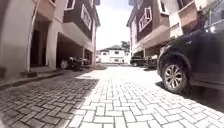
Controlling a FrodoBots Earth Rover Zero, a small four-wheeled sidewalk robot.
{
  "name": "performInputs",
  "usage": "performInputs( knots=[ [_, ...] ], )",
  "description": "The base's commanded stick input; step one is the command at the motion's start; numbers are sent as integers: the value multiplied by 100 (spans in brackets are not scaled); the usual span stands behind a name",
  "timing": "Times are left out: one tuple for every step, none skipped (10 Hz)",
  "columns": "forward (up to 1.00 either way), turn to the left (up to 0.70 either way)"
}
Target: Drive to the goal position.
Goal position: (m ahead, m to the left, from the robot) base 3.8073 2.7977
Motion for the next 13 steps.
performInputs(
  knots=[
    [100,0],
    [100,0],
    [100,0],
    [100,0],
    [100,0],
    [100,-3],
    [100,-11],
    [100,-5],
    [100,0],
    [100,0],
    [100,0],
    [100,0],
    [100,0]
  ],
)
